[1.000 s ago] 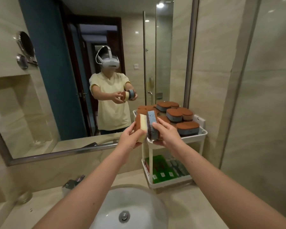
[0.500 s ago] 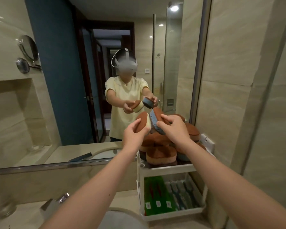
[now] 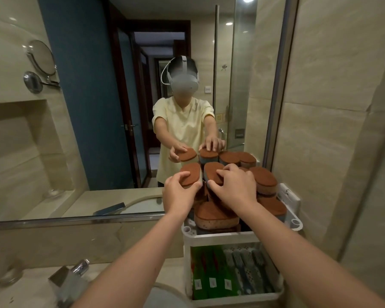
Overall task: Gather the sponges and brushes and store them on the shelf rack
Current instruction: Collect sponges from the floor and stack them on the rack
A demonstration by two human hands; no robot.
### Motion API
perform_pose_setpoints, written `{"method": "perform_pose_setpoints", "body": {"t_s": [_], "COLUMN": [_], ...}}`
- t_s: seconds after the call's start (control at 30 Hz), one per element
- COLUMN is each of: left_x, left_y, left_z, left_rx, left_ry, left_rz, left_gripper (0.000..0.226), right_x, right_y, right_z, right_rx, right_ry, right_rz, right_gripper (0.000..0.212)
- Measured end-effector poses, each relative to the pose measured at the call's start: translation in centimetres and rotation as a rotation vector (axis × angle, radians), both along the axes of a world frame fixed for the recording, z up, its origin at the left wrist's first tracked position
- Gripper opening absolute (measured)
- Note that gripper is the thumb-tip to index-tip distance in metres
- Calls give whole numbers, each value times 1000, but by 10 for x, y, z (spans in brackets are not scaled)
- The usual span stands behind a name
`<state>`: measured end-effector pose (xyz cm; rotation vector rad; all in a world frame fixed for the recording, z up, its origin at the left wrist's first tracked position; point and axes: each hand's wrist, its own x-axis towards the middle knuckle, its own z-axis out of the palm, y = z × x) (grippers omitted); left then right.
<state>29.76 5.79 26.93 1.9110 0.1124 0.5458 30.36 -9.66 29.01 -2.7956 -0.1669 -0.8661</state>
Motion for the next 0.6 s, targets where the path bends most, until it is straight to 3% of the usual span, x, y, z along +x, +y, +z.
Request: {"method": "perform_pose_setpoints", "body": {"t_s": [0.33,0.6], "left_x": [4,4], "left_y": [-13,-14], "left_z": [-5,-11], "left_rx": [117,99], "left_ry": [69,60], "left_rz": [41,2], "left_gripper": [44,28], "right_x": [2,3], "right_y": [-4,-8], "right_z": [-7,-13], "right_rx": [-120,29], "right_ry": [-7,152], "right_rz": [-53,16], "right_gripper": [52,48]}}
